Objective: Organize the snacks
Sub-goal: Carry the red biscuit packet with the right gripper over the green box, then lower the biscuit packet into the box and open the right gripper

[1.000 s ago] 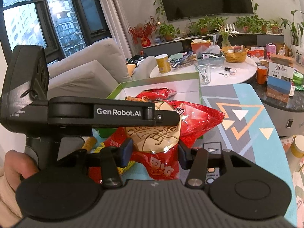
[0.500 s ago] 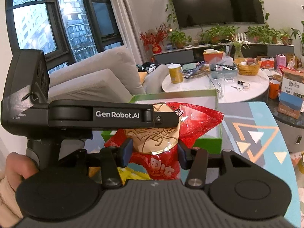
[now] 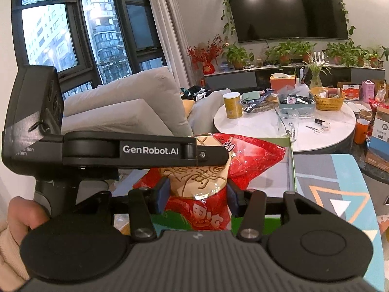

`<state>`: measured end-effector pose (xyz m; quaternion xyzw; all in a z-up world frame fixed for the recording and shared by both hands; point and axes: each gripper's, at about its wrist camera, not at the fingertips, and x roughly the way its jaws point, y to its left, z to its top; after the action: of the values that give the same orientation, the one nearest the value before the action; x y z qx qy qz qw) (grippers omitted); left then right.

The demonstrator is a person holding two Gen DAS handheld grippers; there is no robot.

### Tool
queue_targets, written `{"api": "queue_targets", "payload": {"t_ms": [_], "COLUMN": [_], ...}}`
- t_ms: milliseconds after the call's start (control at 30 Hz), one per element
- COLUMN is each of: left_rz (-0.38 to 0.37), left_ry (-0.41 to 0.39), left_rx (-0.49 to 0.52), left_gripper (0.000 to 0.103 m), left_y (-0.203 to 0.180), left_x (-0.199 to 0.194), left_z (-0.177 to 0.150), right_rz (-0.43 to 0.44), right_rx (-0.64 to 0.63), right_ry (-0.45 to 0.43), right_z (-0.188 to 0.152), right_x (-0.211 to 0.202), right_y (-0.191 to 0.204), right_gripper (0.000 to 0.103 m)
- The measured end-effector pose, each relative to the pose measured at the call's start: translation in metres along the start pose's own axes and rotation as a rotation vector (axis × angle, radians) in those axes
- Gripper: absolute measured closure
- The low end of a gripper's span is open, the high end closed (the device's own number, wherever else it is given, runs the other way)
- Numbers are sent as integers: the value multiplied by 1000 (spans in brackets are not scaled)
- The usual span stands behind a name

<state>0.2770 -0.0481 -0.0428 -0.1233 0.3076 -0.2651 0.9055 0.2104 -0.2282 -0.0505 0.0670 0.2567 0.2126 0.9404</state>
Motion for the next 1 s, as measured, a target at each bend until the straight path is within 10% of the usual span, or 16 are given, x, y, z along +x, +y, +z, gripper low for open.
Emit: {"api": "queue_targets", "payload": {"t_ms": [1000], "left_rz": [23], "left_ry": [86], "left_rx": [-46], "left_gripper": [58], "left_y": [36], "left_x": [69], "left_z": [6], "right_rz": [-20], "right_rx": [38], "right_ry": [68], "right_z": [2], "right_x": [48], "right_y": [-22], "right_gripper": [42]}}
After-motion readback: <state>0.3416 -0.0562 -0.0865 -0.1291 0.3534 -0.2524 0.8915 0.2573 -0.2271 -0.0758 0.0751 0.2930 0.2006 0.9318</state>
